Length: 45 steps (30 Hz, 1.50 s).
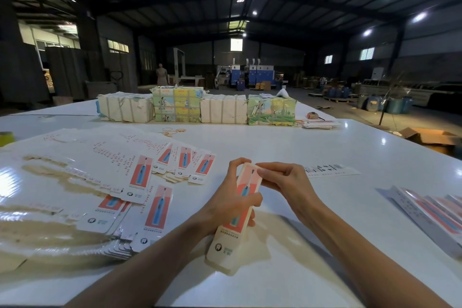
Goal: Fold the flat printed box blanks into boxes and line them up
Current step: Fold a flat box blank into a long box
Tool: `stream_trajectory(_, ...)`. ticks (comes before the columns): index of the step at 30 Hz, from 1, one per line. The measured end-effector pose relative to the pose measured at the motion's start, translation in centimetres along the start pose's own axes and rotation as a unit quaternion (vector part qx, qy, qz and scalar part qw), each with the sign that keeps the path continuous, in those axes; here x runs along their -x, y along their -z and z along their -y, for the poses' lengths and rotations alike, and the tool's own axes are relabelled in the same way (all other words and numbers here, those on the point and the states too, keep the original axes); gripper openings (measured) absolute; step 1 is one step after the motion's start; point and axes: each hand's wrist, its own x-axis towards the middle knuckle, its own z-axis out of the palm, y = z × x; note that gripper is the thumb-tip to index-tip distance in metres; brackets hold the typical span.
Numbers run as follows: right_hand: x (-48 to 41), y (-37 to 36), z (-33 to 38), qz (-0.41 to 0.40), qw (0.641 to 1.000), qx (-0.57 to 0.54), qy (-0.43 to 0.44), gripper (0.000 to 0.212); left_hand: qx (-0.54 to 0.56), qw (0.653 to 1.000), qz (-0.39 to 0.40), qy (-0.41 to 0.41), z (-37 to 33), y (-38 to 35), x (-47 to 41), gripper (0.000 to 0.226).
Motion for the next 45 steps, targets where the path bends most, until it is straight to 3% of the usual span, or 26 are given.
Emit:
stream_trajectory(5, -0.3, -0.8, -1.3, -0.019, 0.999, 0.045, 0.004, 0.017, 0.042, 0.998, -0.023, 0.049, 0.9, -0.4, -0.8, 0.081)
stream_trajectory(9, -0.2, -1.4, -1.5, -0.035, 0.992, 0.118, -0.011, 0.036, 0.13, 0.985, -0.07, 0.091, 1.1, -0.2, -1.4, 0.09)
stream_trajectory(13, 0.3, -1.2, -1.0, -0.051, 0.973, 0.223, 0.027, 0.031, 0.315, 0.931, -0.148, 0.111, 0.9, 0.0, -1.5, 0.089)
stream_trajectory(15, 0.7, -1.7, -0.5, 0.007, 0.966, 0.255, 0.033, 0.039, 0.348, 0.918, -0.173, 0.078, 0.2, -0.2, -1.4, 0.079)
stream_trajectory(17, 1.0, -2.7, 0.0, 0.085, 0.941, 0.327, 0.029, 0.056, 0.417, 0.888, -0.183, 0.063, -0.7, -0.6, -1.3, 0.065)
stream_trajectory(18, 1.1, -3.2, 0.0, 0.104, 0.91, 0.398, 0.044, 0.058, 0.443, 0.874, -0.185, 0.07, -1.0, -0.6, -1.4, 0.058)
stream_trajectory(20, 1.1, -4.1, -0.3, 0.088, 0.863, 0.492, 0.08, 0.048, 0.454, 0.87, -0.171, 0.09, -1.3, -0.4, -1.4, 0.054)
stream_trajectory(22, 1.3, -4.6, -0.5, 0.057, 0.871, 0.482, 0.077, 0.039, 0.442, 0.883, -0.121, 0.097, -1.0, 0.1, -1.4, 0.06)
stream_trajectory(25, 1.6, -4.5, -0.5, 0.031, 0.888, 0.454, 0.066, 0.037, 0.316, 0.942, -0.019, 0.112, -1.4, 0.3, -0.6, 0.07)
stream_trajectory(27, 1.6, -3.2, -0.5, 0.014, 0.871, 0.487, 0.062, 0.035, 0.087, 0.992, -0.017, 0.092, -1.2, 0.6, -0.5, 0.068)
stream_trajectory(28, 1.6, -2.2, -0.4, 0.007, 0.859, 0.51, 0.051, 0.032, -0.054, 0.995, -0.051, 0.062, -0.6, 1.2, -0.8, 0.056)
stream_trajectory(29, 1.6, -0.9, -0.2, 0.001, 0.847, 0.53, 0.033, 0.03, -0.2, 0.974, -0.102, 0.026, 0.1, 2.1, -1.1, 0.045)
stream_trajectory(31, 1.7, 2.6, 0.2, -0.021, 0.822, 0.569, -0.012, 0.03, -0.446, 0.873, -0.196, -0.02, 0.5, 4.3, -1.0, 0.036)
stream_trajectory(33, 2.4, 6.7, 0.7, -0.062, 0.787, 0.612, -0.043, 0.033, -0.58, 0.78, -0.235, 0.017, 0.3, 6.7, -0.8, 0.033)
stream_trajectory(34, 2.9, 8.9, 0.9, -0.084, 0.765, 0.636, -0.049, 0.037, -0.603, 0.759, -0.236, 0.066, 0.1, 7.8, -1.0, 0.033)
stream_trajectory(36, 4.3, 12.7, 1.0, -0.117, 0.706, 0.697, -0.052, 0.045, -0.587, 0.762, -0.224, 0.159, -0.5, 10.2, -1.2, 0.031)
stream_trajectory(38, 6.0, 15.9, 0.8, -0.13, 0.619, 0.772, -0.065, 0.048, -0.564, 0.769, -0.213, 0.214, -0.6, 12.4, -1.3, 0.031)
stream_trajectory(40, 7.3, 18.3, 0.4, -0.143, 0.557, 0.815, -0.07, 0.047, -0.572, 0.748, -0.22, 0.255, -0.2, 14.1, -1.0, 0.034)
stream_trajectory(43, 8.5, 19.4, 1.0, -0.164, 0.522, 0.834, -0.071, 0.044, -0.618, 0.683, -0.248, 0.3, 0.7, 15.4, -0.4, 0.042)
stream_trajectory(45, 9.1, 19.4, 2.2, -0.17, 0.504, 0.839, -0.117, 0.041, -0.638, 0.654, -0.273, 0.301, 1.1, 15.8, 0.1, 0.045)
